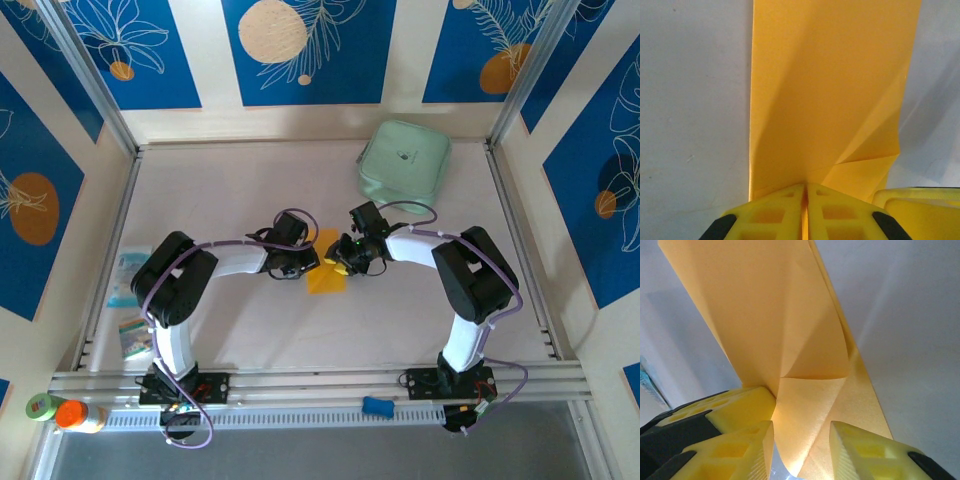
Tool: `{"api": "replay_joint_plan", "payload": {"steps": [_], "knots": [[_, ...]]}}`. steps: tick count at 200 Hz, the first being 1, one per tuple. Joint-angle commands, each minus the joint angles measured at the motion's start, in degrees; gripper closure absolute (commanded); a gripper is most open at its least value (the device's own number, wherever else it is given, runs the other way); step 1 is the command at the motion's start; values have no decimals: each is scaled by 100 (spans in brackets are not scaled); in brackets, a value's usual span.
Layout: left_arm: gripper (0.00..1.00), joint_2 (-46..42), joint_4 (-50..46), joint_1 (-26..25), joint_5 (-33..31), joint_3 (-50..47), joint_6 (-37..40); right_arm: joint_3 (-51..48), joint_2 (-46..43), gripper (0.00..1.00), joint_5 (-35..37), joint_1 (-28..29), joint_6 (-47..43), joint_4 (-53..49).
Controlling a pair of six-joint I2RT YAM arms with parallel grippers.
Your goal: Fold a paper plane with a square sheet of paper (pick it up from the middle)
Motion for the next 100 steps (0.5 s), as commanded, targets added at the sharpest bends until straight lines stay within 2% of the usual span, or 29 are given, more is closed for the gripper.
{"api": "replay_joint_plan", "payload": {"steps": [1,67,100], "knots": [[88,172,-254,57,-29,-141,-89,150,139,66,-107,49,10,-137],[88,171,-282,62,-26,-141,-97,105,246,66,-340,55,-1,126],[89,162,-305,58,-34,-140,-101,99,288,72,-447,111,-11,271]]}}
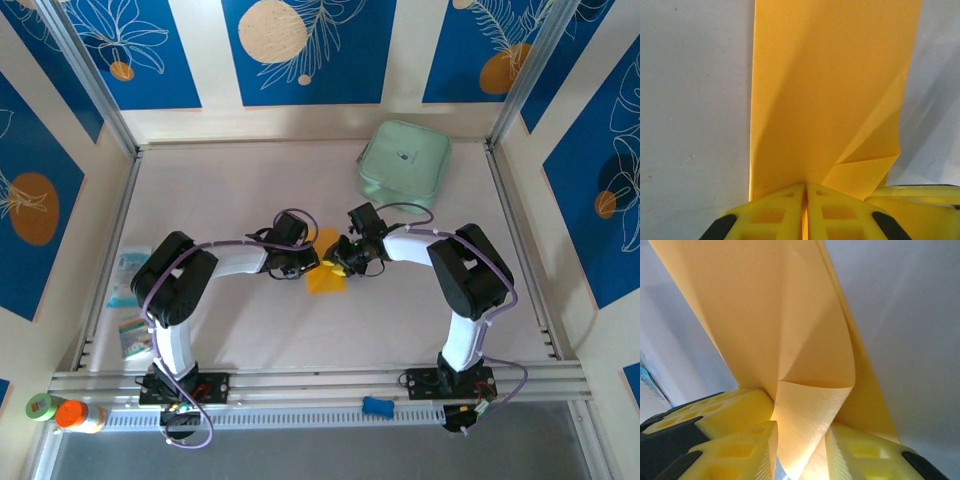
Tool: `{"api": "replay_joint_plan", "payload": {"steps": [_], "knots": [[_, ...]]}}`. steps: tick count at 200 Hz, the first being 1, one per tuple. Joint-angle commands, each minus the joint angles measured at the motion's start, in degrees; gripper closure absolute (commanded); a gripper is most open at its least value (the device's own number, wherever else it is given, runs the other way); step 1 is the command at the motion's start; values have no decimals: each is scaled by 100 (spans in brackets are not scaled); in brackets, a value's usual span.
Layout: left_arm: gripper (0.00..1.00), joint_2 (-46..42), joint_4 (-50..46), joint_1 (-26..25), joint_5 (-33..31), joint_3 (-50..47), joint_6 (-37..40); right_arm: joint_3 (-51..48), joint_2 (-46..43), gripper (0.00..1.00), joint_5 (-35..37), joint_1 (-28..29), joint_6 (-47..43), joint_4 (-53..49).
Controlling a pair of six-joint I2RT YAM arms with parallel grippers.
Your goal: Fold a paper plane with a square sheet of paper (pick it up from the middle)
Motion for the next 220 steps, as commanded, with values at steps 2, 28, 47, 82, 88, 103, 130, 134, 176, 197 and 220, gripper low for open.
{"api": "replay_joint_plan", "payload": {"steps": [2,28,47,82,88,103,130,134,176,197,220], "knots": [[89,161,-313,55,-41,-138,-54,77,87,73,-248,69,-16,110],[89,165,-336,53,-62,-142,-64,4,40,77,-270,54,0,241],[89,154,-336,66,-61,-138,-88,-72,-4,79,-266,51,-4,320],[89,104,-258,100,79,-147,-140,-90,41,88,-230,51,-43,294],[89,71,-229,111,123,-153,-154,-81,47,89,-227,44,-51,294],[87,-65,-160,170,263,-147,-159,-60,57,93,-196,37,-82,293],[79,-478,-68,337,517,-153,-170,-20,-15,97,-190,-27,-202,331],[78,-557,-63,373,548,-174,-175,-20,-49,97,-189,-44,-230,341],[48,-1375,402,863,1059,-718,-160,-107,-757,97,-386,-282,-602,637],[33,-1675,979,1017,1474,-1027,-212,-142,-1145,97,-732,-447,-696,830],[15,-1857,1753,1014,1883,-1259,-372,-176,-1467,96,-1217,-642,-596,1110]]}}
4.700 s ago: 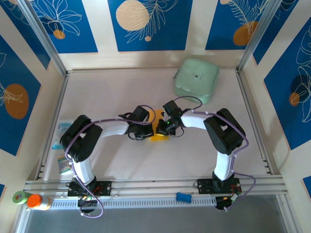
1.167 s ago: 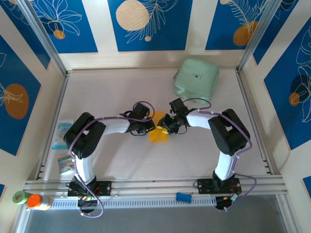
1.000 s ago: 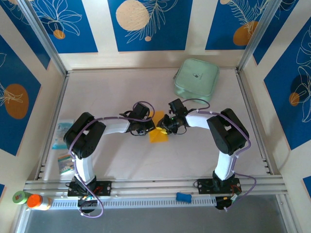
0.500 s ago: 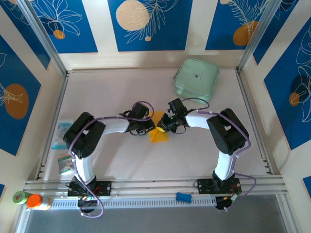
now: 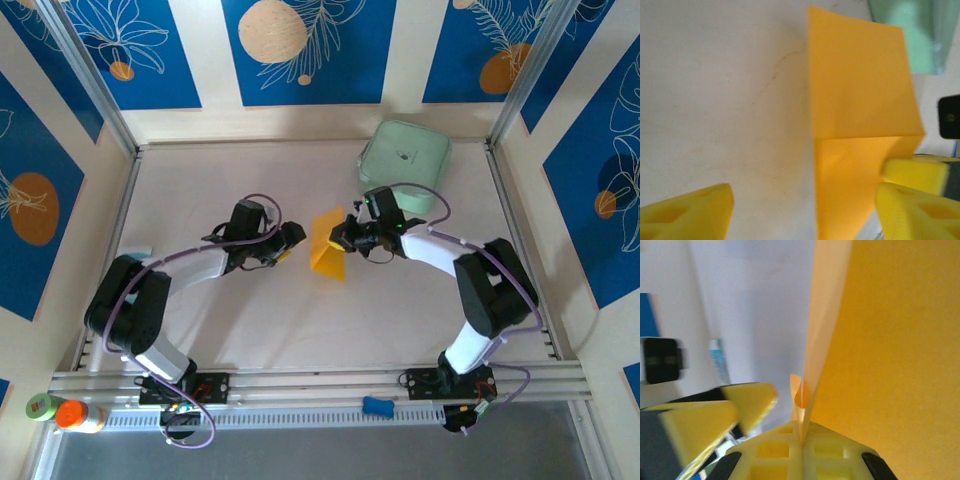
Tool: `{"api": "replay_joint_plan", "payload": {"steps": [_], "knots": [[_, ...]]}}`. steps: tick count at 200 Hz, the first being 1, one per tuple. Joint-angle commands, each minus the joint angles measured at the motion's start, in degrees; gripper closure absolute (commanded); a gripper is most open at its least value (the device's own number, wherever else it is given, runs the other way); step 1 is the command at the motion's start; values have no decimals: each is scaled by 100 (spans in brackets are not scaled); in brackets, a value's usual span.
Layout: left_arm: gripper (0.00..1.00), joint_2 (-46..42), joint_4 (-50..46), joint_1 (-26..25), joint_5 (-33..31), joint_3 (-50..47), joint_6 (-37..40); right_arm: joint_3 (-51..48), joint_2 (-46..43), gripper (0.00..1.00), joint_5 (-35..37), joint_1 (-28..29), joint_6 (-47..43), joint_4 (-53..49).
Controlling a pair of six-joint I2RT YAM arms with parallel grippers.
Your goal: Fold a paper plane with a square sheet of paper (pick it up from the middle)
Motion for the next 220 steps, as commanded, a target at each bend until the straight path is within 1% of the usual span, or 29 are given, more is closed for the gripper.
{"api": "replay_joint_plan", "payload": {"steps": [1,18,29,55,70,100,128,145,159,186,220], "knots": [[14,-201,1009,-7,712,-251,-144,-83,-371,96,-698,-160,-92,385],[5,-215,1956,-9,1033,-443,-545,-106,-543,96,-987,-274,26,587],[3,-166,2588,-29,1170,-547,-864,-94,-610,96,-1154,-316,74,659],[4,111,3745,-77,1369,-604,-1516,-60,-701,96,-1387,-357,189,768],[7,252,4067,-122,1392,-564,-1631,-74,-703,96,-1466,-370,246,814],[22,345,4106,-158,1405,-484,-1547,-110,-674,96,-1546,-409,347,892],[38,330,4061,-159,1436,-412,-1493,-111,-638,96,-1588,-435,339,891],[42,312,3939,-151,1487,-362,-1493,-102,-600,95,-1504,-421,219,779],[48,304,3660,-150,1540,-274,-1421,-120,-533,95,-1514,-432,211,800],[56,229,3330,-136,1484,-214,-1247,-154,-390,95,-1557,-436,251,857],[69,164,3070,-119,1406,-192,-1114,-181,-329,92,-1535,-447,252,822]]}}
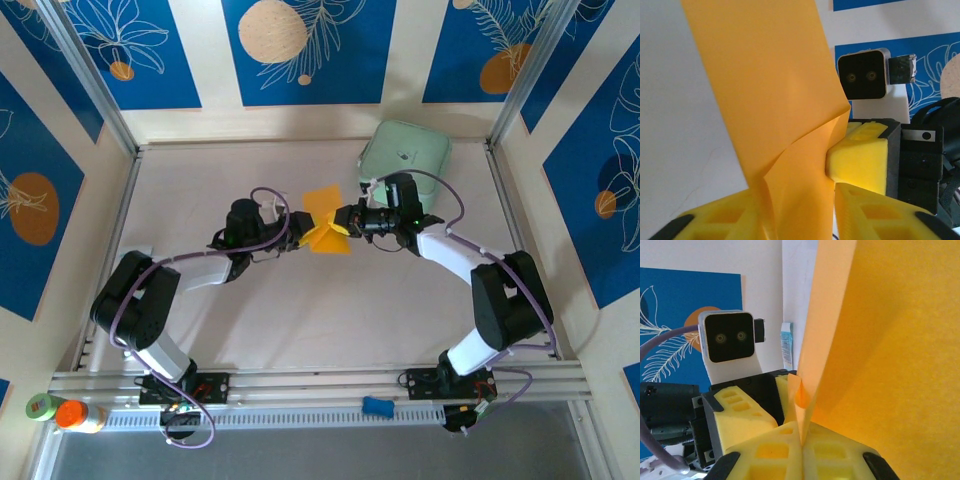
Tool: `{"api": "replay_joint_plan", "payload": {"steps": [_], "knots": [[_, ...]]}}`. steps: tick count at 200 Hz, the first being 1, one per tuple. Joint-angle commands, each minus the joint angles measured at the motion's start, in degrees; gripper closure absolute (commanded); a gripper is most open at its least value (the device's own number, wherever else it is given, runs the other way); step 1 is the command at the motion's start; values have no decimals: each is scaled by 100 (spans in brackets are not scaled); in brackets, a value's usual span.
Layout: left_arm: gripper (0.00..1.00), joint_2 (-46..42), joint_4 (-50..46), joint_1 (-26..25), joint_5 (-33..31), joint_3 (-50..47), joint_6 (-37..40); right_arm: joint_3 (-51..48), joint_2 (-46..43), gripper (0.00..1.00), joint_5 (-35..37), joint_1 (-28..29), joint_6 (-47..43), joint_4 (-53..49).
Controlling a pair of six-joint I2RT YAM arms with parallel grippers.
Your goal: Fold a paper plane with a square sheet of paper (pick it up from the middle)
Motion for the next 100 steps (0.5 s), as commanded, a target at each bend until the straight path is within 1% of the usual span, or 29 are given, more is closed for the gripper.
{"api": "replay_joint_plan", "payload": {"steps": [1,24,36,46,65,83,100], "knots": [[70,-136,-255,5,-7,163,213,-78,88,92,-143,-32,-28,-38],[82,-144,-402,21,-81,180,222,-96,86,85,-105,-47,-65,-128],[85,-175,-630,34,-168,197,301,-100,52,78,5,-70,-164,-253],[89,-231,-906,39,-255,222,432,-113,-28,71,228,-95,-382,-501],[93,-380,-1561,73,-411,308,856,-144,-270,60,881,-178,-842,-1062],[97,-578,-2685,78,-723,556,1577,-80,-543,50,1616,-241,-1329,-1716],[97,-765,-4378,70,-1408,1038,2632,-30,-804,42,2197,-321,-1716,-2146]]}}
